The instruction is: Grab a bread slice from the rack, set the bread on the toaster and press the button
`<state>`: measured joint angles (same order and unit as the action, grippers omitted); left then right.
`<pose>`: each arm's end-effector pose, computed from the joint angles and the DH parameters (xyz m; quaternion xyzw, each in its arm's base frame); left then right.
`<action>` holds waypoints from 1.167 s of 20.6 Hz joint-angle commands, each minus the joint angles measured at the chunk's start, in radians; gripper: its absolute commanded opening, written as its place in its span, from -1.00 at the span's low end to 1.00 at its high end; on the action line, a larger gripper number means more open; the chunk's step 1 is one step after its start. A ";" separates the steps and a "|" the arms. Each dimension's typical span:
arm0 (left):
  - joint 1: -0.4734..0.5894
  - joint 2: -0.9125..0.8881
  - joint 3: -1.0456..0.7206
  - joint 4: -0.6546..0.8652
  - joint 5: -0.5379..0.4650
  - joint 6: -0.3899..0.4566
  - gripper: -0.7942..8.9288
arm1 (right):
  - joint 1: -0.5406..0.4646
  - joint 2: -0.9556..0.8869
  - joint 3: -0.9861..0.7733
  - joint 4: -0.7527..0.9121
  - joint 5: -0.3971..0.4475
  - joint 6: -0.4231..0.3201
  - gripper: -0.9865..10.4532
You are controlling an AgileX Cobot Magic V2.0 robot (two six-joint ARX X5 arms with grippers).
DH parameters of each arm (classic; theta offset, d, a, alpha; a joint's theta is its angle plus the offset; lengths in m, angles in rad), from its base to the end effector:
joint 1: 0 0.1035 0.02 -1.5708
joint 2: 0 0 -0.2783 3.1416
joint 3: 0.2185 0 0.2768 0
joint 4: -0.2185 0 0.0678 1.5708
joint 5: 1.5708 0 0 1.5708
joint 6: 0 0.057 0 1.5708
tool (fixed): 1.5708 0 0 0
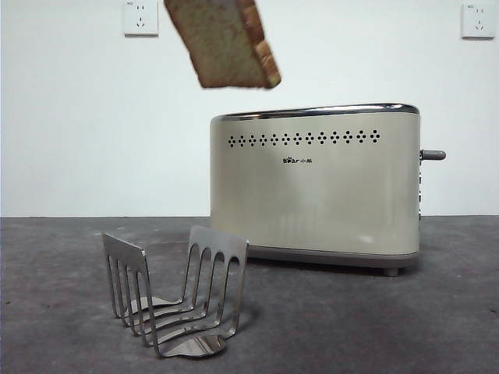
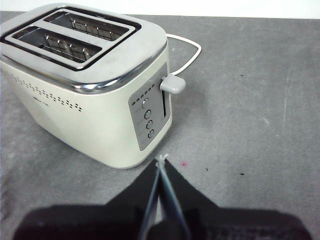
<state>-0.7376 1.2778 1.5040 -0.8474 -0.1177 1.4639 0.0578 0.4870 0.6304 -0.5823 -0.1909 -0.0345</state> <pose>0.2196 -0.1905 0.4166 0.7003 0.0128 -0.4019 0.5898 0.1441 0.0192 0.2791 -0.0022 0.2151 0.1248 0.9686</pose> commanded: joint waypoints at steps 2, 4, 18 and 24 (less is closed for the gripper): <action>0.002 0.045 0.081 0.029 0.001 -0.203 -0.86 | 0.000 0.007 0.006 0.006 0.000 -0.004 -0.83; 0.001 0.097 0.173 0.027 -0.014 -0.321 -0.86 | 0.000 0.014 0.006 0.006 0.000 -0.004 -0.83; 0.001 0.505 0.668 -0.290 -0.010 -0.499 -0.86 | 0.000 0.048 0.006 0.006 -0.003 -0.005 -0.83; 0.000 0.554 0.668 -0.281 0.044 -0.496 -0.86 | 0.000 0.055 0.006 0.006 -0.003 -0.005 -0.83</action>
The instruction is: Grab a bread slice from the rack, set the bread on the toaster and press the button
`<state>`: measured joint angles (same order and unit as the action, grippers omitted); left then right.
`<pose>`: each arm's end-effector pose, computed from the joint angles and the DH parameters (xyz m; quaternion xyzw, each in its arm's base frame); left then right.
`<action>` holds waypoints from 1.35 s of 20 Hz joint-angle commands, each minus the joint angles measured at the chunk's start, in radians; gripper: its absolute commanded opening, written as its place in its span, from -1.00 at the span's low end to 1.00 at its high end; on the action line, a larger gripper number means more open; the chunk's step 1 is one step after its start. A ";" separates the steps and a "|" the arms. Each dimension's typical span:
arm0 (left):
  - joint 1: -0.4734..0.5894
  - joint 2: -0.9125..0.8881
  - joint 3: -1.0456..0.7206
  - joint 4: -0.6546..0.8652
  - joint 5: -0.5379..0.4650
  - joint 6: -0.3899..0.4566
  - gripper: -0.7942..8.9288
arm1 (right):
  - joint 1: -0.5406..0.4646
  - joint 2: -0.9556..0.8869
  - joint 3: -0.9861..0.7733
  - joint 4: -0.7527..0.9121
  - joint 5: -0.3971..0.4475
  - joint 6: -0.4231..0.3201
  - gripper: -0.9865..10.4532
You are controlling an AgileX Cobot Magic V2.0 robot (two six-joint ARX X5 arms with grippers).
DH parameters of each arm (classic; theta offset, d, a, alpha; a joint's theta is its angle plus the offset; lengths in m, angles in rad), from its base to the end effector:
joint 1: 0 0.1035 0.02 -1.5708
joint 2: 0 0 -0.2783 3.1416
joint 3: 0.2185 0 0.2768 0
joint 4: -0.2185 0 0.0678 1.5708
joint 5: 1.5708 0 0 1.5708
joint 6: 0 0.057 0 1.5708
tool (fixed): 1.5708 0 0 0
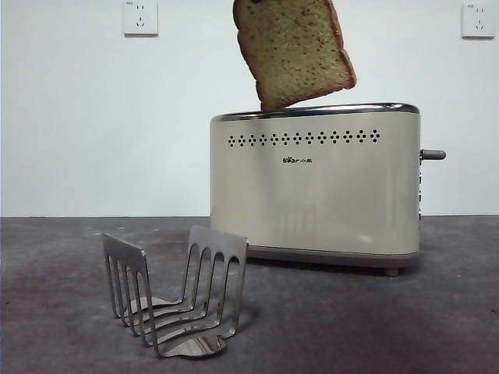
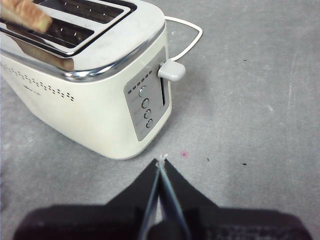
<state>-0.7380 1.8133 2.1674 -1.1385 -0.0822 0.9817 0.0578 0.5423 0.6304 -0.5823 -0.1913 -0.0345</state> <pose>0.3048 -0.2708 0.4356 0.5468 0.1689 -0.4277 0.6997 0.1536 0.0197 0.2720 -0.0003 0.2419 0.1246 0.9623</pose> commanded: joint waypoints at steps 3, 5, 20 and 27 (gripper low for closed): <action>0.002 0.038 0.005 0.019 0.008 -0.003 -0.86 | 0.000 -0.001 0.006 0.006 -0.003 -0.005 -0.83; 0.003 0.056 0.005 0.021 0.008 0.000 -0.86 | 0.000 -0.001 0.006 0.006 -0.003 -0.005 -0.83; 0.005 0.185 0.005 0.084 -0.076 0.071 -0.86 | 0.001 -0.001 0.006 0.005 -0.003 -0.004 -0.83; -0.002 0.233 0.005 0.101 -0.101 0.061 -0.86 | 0.001 -0.001 0.006 0.005 -0.003 -0.005 -0.83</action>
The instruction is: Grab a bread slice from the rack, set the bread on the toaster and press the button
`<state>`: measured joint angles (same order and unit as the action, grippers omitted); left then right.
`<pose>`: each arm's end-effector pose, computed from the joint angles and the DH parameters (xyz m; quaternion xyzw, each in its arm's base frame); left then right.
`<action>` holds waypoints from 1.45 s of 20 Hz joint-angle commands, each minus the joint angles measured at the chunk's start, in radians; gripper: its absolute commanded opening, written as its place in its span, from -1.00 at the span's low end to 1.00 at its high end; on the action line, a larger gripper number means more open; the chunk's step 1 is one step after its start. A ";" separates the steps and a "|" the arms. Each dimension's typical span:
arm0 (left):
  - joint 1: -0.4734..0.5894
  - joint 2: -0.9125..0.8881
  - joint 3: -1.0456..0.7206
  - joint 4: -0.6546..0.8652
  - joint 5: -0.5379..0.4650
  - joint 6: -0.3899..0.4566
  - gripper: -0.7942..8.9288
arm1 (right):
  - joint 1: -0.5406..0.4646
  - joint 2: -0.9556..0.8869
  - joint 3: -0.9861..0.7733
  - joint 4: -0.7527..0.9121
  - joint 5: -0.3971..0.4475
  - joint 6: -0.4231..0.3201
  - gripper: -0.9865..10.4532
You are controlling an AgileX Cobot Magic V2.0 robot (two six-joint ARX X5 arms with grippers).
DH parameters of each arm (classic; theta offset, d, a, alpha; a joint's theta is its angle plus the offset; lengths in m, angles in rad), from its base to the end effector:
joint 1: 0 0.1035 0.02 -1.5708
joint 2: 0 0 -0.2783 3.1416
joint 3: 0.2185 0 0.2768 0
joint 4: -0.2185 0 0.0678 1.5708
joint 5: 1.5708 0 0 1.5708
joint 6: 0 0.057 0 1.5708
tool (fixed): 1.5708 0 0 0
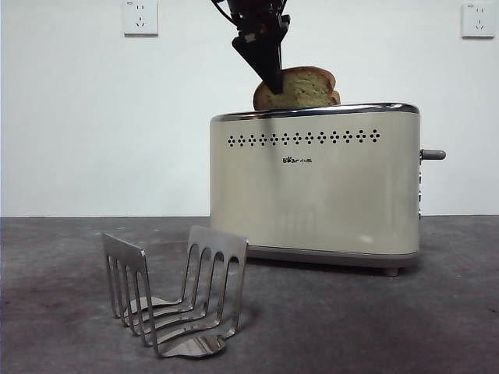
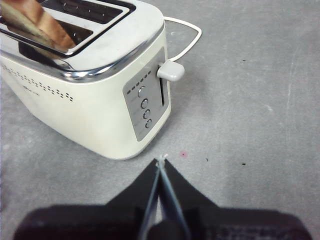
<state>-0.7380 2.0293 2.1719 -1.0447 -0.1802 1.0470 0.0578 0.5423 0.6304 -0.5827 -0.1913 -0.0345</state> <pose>0.3612 -0.3147 0.3537 0.5998 0.2146 -0.4099 0.6528 0.1536 0.0197 0.2719 -0.0003 0.2421 0.1246 0.9622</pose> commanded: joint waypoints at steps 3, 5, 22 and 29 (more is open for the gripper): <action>-0.010 0.018 0.000 0.031 -0.003 -0.005 -0.86 | 0.001 -0.001 0.006 0.005 -0.003 -0.004 -0.83; -0.010 0.018 0.000 0.024 -0.001 -0.022 -0.86 | 0.001 -0.001 0.006 0.005 -0.003 -0.004 -0.83; -0.014 -0.164 0.000 0.075 -0.021 -0.210 0.10 | 0.000 0.045 0.006 0.039 0.000 0.123 -0.83; -0.014 -0.396 0.000 0.062 0.004 -0.454 -0.43 | -0.001 0.298 0.196 0.081 -0.005 0.253 -0.83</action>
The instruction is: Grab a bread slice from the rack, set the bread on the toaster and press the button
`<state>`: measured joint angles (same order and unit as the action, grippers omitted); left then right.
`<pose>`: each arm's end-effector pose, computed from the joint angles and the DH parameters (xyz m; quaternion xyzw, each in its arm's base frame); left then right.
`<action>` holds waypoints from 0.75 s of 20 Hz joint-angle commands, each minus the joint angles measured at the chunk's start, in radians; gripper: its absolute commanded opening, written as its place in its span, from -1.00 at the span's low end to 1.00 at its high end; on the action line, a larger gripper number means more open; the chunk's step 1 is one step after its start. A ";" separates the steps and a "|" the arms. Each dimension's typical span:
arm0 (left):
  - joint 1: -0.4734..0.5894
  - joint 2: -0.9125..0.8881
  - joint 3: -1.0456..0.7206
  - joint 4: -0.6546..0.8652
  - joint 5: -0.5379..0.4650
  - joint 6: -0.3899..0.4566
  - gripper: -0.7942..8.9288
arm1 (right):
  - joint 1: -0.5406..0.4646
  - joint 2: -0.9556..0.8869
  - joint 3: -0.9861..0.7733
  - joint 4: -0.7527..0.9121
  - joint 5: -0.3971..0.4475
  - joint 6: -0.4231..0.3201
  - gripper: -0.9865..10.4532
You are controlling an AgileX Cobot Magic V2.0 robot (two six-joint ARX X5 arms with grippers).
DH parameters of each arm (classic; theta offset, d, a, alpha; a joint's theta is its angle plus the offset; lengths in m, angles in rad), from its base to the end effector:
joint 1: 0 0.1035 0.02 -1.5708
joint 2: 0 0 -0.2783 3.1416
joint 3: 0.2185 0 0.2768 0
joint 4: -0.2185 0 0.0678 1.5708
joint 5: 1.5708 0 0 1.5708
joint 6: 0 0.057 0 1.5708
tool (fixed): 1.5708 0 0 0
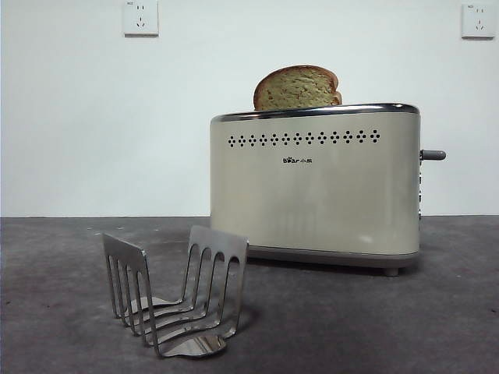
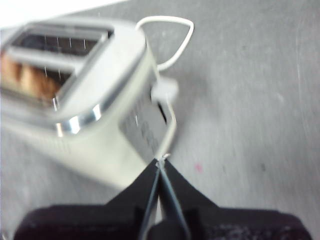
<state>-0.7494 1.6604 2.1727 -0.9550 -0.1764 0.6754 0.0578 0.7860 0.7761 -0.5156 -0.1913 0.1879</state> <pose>0.2726 -0.2399 0.5124 0.4026 0.0940 -0.3252 0.8505 0.2002 0.0224 0.2956 0.1071 0.2693 0.0951 0.9523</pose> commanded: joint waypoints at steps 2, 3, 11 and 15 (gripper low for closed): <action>-0.003 -0.078 -0.001 -0.115 0.000 -0.153 -0.81 | -0.009 0.146 0.127 0.016 -0.071 0.047 -0.83; -0.003 -0.103 -0.001 -0.177 0.000 -0.207 -0.84 | -0.026 0.198 0.161 0.029 -0.157 0.057 -0.83; 0.012 -0.165 -0.002 -0.365 0.035 -0.607 -0.84 | -0.253 0.447 0.195 0.281 -0.654 0.192 -0.84; 0.012 -0.165 -0.002 -0.365 0.106 -0.634 -0.84 | -0.305 0.547 0.195 0.369 -0.807 0.240 -0.84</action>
<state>-0.7399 1.5002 2.1727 -1.3243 -0.0807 0.0673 -0.2443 1.3121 0.9733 -0.1558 -0.9779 0.3962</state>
